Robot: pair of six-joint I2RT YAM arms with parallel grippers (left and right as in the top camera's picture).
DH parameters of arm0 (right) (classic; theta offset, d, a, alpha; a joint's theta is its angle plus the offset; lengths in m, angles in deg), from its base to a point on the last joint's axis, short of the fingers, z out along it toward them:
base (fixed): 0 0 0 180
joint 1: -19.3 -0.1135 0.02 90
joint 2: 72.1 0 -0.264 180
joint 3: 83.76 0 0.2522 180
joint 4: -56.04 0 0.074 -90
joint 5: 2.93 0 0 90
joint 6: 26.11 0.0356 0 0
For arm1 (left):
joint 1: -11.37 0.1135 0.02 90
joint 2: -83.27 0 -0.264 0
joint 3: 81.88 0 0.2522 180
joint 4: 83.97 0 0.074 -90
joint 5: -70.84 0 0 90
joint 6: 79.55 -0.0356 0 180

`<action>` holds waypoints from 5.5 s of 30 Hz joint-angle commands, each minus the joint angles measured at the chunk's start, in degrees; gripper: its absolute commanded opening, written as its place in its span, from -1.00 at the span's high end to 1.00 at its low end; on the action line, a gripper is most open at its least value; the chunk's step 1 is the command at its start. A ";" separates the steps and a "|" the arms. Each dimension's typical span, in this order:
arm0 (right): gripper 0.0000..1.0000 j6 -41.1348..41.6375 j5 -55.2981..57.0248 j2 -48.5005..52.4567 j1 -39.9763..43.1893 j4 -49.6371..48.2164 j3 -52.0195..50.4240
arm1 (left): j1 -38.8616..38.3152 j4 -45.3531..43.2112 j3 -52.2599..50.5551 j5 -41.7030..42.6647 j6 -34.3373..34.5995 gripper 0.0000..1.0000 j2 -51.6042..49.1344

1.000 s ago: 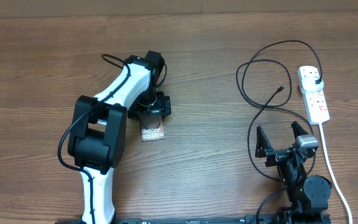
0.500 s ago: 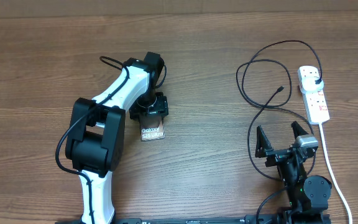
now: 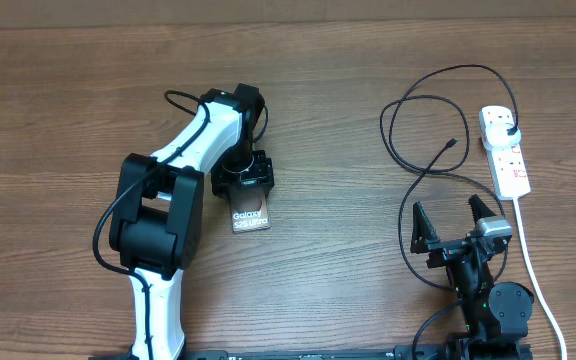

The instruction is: Plug charger to phone and switch on socket

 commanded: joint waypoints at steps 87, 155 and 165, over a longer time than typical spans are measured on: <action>-1.00 -0.07 0.35 -0.68 -0.22 -0.24 -0.59 | 12.50 26.93 3.30 52.48 -23.74 -0.17 -1.18; -0.99 46.31 -27.52 5.75 -0.17 -6.91 4.24 | 12.50 24.35 3.30 56.54 -16.33 -0.17 -1.18; -0.99 41.05 -27.50 31.82 -2.71 0.59 26.05 | 12.50 23.17 3.30 56.61 -14.95 -0.18 -1.18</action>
